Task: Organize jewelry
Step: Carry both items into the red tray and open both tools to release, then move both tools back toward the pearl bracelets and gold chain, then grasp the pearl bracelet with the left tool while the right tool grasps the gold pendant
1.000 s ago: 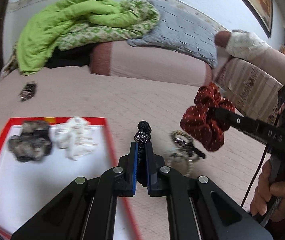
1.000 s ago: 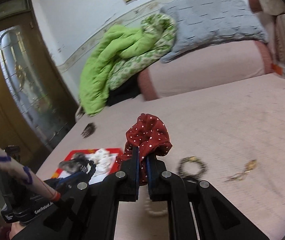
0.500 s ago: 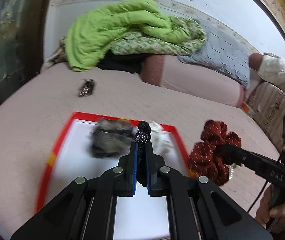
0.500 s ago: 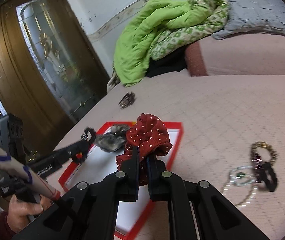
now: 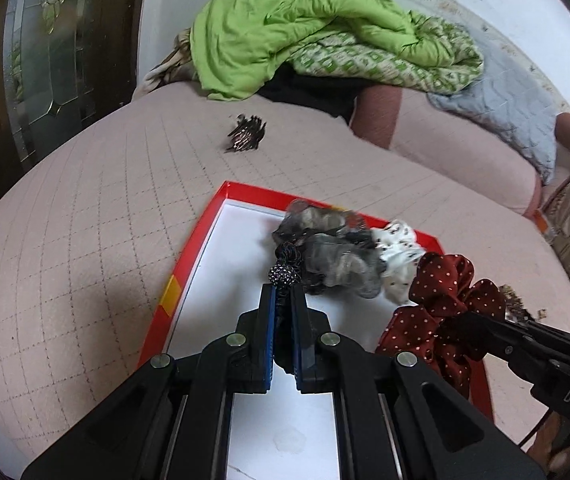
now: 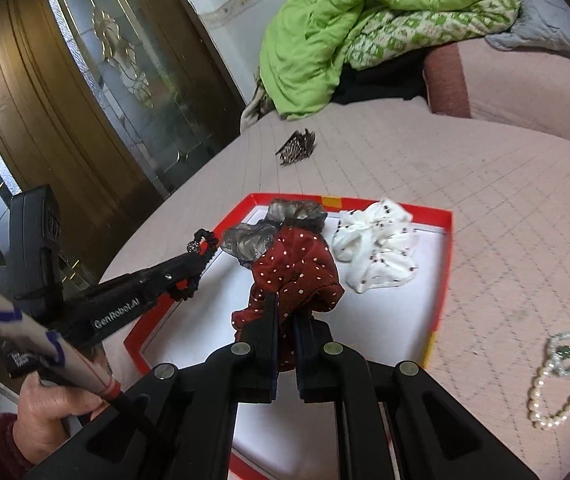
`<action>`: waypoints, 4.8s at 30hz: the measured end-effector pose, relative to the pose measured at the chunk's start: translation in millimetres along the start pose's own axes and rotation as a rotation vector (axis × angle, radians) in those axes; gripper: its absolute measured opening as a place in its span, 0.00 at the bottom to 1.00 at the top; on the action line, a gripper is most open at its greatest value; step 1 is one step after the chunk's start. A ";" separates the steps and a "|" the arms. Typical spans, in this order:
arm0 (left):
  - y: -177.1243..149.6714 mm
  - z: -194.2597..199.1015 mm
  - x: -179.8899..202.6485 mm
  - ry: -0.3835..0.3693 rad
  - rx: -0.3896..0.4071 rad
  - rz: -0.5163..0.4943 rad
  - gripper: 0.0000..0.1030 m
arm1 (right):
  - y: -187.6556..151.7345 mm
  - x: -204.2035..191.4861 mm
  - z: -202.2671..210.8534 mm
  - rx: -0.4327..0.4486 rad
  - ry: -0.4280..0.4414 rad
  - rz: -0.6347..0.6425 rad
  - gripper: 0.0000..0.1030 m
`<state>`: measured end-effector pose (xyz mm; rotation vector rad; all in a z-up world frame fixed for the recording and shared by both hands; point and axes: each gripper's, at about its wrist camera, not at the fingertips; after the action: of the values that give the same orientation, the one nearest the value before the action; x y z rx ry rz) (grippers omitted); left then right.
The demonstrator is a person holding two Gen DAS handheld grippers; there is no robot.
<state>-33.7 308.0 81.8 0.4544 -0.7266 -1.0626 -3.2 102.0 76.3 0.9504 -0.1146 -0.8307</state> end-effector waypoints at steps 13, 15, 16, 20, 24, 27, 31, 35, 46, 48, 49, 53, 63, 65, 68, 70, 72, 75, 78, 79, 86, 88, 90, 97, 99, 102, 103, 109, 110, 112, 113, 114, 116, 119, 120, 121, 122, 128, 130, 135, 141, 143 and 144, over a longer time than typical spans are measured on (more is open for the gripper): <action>5.0 -21.7 3.1 0.040 -0.021 0.000 0.07 | 9.1 18.0 -33.2 -0.074 -0.050 -0.036 0.07; 5.3 -24.0 3.2 0.046 -0.022 -0.005 0.07 | 11.1 21.2 -35.7 -0.074 -0.048 -0.044 0.07; 5.8 -25.3 3.1 0.050 -0.022 -0.008 0.07 | 11.8 21.4 -36.3 -0.073 -0.050 -0.042 0.07; 8.9 -31.1 1.5 0.056 -0.027 -0.002 0.07 | 12.4 21.0 -36.5 -0.072 -0.055 -0.037 0.07; 10.2 -33.1 2.2 0.056 -0.028 -0.003 0.07 | 11.0 23.0 -38.1 -0.078 -0.055 -0.042 0.08; 10.3 -34.4 3.9 0.056 -0.029 -0.006 0.07 | 10.3 26.1 -40.1 -0.086 -0.043 -0.052 0.08; 10.6 -35.6 5.0 0.056 -0.032 -0.007 0.07 | 9.5 24.4 -41.6 -0.086 -0.019 -0.057 0.09; 10.0 -36.3 5.3 0.057 -0.035 -0.005 0.07 | 8.7 25.0 -43.7 -0.086 -0.010 -0.060 0.10; 11.4 -34.4 1.6 0.052 -0.032 0.015 0.08 | 8.8 26.8 -40.2 -0.088 -0.010 -0.059 0.14; 12.3 -31.7 1.3 0.047 -0.020 0.018 0.14 | 9.0 27.2 -37.9 -0.083 -0.005 -0.061 0.21; 12.8 -29.9 1.3 0.049 -0.010 0.017 0.22 | 9.0 27.0 -36.7 -0.080 -0.007 -0.060 0.22; 15.3 -23.0 1.2 0.051 0.027 0.023 0.30 | 10.5 26.8 -32.2 -0.066 -0.005 -0.061 0.22; 18.1 -14.5 5.5 0.040 0.069 0.023 0.31 | 16.3 29.2 -13.9 -0.017 -0.009 -0.065 0.24; 18.0 -12.6 8.9 0.034 0.077 0.021 0.32 | 16.3 31.4 -9.1 -0.007 -0.010 -0.068 0.24; 16.0 -6.6 18.2 0.021 0.104 0.010 0.34 | 17.5 36.3 -1.2 0.009 -0.016 -0.072 0.24; 13.5 -2.0 26.8 0.007 0.123 -0.004 0.35 | 17.7 40.8 5.7 0.024 -0.022 -0.083 0.24; 10.0 2.4 37.8 -0.022 0.132 -0.024 0.36 | 16.6 47.3 15.8 0.044 -0.034 -0.095 0.25; 2.3 12.0 58.9 -0.045 0.150 -0.083 0.36 | 12.3 58.3 33.3 0.068 -0.063 -0.112 0.26; -7.8 25.4 89.8 -0.086 0.169 -0.160 0.37 | 5.4 74.0 56.6 0.099 -0.091 -0.141 0.26; -10.5 28.7 99.5 -0.102 0.166 -0.176 0.38 | 0.9 81.1 67.5 0.112 -0.109 -0.153 0.26; -38.7 42.3 172.1 -0.251 0.074 -0.262 0.42 | -32.3 131.7 133.4 0.177 -0.242 -0.255 0.28; -46.9 43.4 192.1 -0.284 0.051 -0.289 0.42 | -42.9 147.0 150.4 0.191 -0.269 -0.301 0.28; -57.3 41.0 210.8 -0.317 0.014 -0.318 0.42 | -52.7 161.8 166.8 0.203 -0.303 -0.334 0.28; -97.4 -8.2 243.8 -0.355 -0.217 -0.325 0.42 | -88.1 205.3 214.3 0.206 -0.398 -0.410 0.29; -107.4 -30.8 248.1 -0.332 -0.284 -0.319 0.42 | -96.4 216.6 223.9 0.217 -0.397 -0.448 0.32; -118.6 -54.2 249.6 -0.304 -0.338 -0.302 0.42 | -102.6 225.2 232.1 0.232 -0.390 -0.479 0.32; -121.7 -60.6 250.7 -0.296 -0.347 -0.302 0.42 | -103.0 226.8 232.7 0.233 -0.387 -0.482 0.33; -130.4 -91.6 259.7 -0.237 -0.338 -0.358 0.32 | -104.7 230.6 233.6 0.224 -0.377 -0.480 0.35; -130.7 -94.8 262.6 -0.223 -0.321 -0.374 0.30 | -108.3 230.9 235.9 0.225 -0.381 -0.482 0.36; -131.7 -98.6 264.2 -0.204 -0.299 -0.403 0.24 | -110.9 234.8 238.6 0.223 -0.395 -0.491 0.37; -133.6 -99.9 265.0 -0.199 -0.292 -0.416 0.24 | -112.1 236.7 239.1 0.222 -0.398 -0.497 0.37; -133.3 -99.1 265.2 -0.198 -0.286 -0.423 0.23 | -113.6 239.2 239.5 0.220 -0.402 -0.506 0.38; -135.9 -93.0 265.5 -0.227 -0.301 -0.439 0.11 | -115.6 244.6 239.0 0.210 -0.413 -0.527 0.38; -132.0 -70.9 265.0 -0.388 -0.326 -0.418 0.09 | -117.0 252.6 238.2 0.206 -0.432 -0.561 0.38; -129.6 -62.2 265.7 -0.423 -0.311 -0.421 0.09 | -117.0 254.6 237.6 0.203 -0.442 -0.570 0.38; -126.1 -51.8 266.2 -0.459 -0.286 -0.429 0.09 | -117.2 256.7 236.7 0.199 -0.455 -0.582 0.38; -119.9 -36.8 266.0 -0.503 -0.243 -0.437 0.09 | -117.3 257.7 236.0 0.198 -0.459 -0.589 0.38; -91.1 7.5 257.1 -0.615 -0.104 -0.393 0.09 | -115.5 261.1 226.5 0.167 -0.483 -0.606 0.38; -86.7 10.9 252.6 -0.603 -0.087 -0.390 0.09 | -116.7 264.5 221.0 0.145 -0.491 -0.616 0.39; -86.4 2.5 243.4 -0.565 -0.107 -0.366 0.09 | -122.3 280.0 207.6 0.089 -0.501 -0.657 0.41; -86.3 -2.3 236.1 -0.551 -0.127 -0.352 0.09 | -119.2 293.0 185.1 0.024 -0.529 -0.645 0.41; -86.6 -3.1 235.6 -0.548 -0.130 -0.352 0.09 | -117.4 298.8 176.1 -0.014 -0.563 -0.624 0.41; -86.6 -3.6 235.3 -0.547 -0.131 -0.353 0.09 | -116.9 301.4 172.0 -0.033 -0.571 -0.616 0.41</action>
<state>-16.0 58.3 96.7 0.1758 -1.0732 -1.5870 64.0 -252.5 13.1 0.6948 -0.3072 -1.6594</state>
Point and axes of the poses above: each gripper's, at about its wrist camera, not at the fingertips, and z roughly against the way its jaws point, x to its right, y to its top, and after that the axes turned 12 degrees about z, right-handed
